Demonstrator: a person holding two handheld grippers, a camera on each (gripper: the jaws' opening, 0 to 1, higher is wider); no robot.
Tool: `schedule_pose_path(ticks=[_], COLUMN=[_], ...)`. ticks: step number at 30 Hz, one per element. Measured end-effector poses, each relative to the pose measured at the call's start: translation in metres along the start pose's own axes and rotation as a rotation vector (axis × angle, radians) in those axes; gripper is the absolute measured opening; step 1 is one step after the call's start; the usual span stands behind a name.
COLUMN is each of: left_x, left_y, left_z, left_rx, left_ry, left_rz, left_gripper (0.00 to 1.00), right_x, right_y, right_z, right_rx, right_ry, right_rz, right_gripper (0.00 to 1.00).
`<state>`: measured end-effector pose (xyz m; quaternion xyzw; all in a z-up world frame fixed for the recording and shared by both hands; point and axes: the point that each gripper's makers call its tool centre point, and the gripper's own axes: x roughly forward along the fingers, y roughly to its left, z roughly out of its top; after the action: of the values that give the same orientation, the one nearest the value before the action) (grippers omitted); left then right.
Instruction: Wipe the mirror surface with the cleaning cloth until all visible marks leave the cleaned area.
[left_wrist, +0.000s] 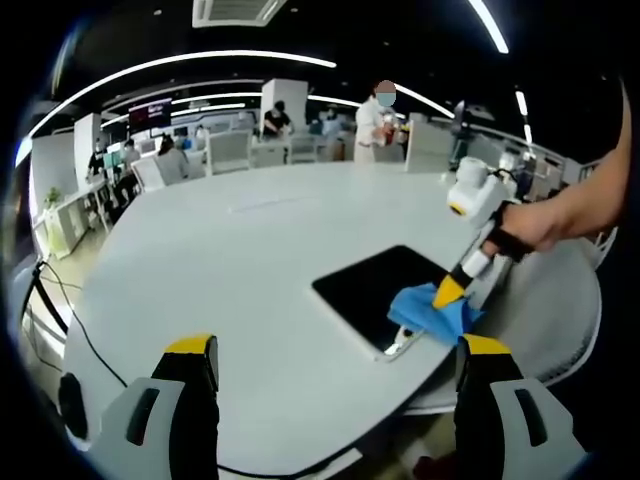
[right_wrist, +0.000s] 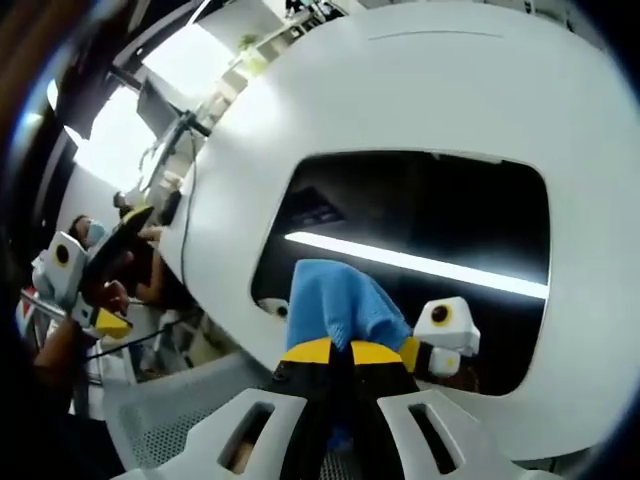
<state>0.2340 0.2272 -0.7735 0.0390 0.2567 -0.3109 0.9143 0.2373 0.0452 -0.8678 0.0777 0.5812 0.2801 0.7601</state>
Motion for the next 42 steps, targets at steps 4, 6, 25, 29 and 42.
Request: schedule_pose_path(ticks=[4, 6, 25, 29, 42], left_x=[-0.002, -0.002, -0.005, -0.004, -0.005], left_y=[0.003, 0.004, 0.009, 0.01, 0.015], left_z=[0.0, -0.001, -0.003, -0.005, -0.005], left_rx=[-0.005, -0.005, -0.005, -0.006, -0.01], left_ry=[-0.001, 0.002, 0.018, 0.021, 0.029], left_rz=[0.006, 0.006, 0.011, 0.01, 0.018], left_gripper=[0.99, 0.99, 0.99, 0.99, 0.99], right_x=[0.001, 0.002, 0.008, 0.009, 0.013], right_y=[-0.002, -0.003, -0.012, -0.013, -0.019], right_z=[0.006, 0.01, 0.036, 0.042, 0.06], right_rx=[0.003, 0.005, -0.013, -0.02, -0.043], right_ry=[-0.004, -0.006, -0.011, -0.013, -0.012], right_rz=[-0.002, -0.003, -0.022, -0.027, -0.041], right_gripper=[0.0, 0.0, 0.0, 0.0, 0.0])
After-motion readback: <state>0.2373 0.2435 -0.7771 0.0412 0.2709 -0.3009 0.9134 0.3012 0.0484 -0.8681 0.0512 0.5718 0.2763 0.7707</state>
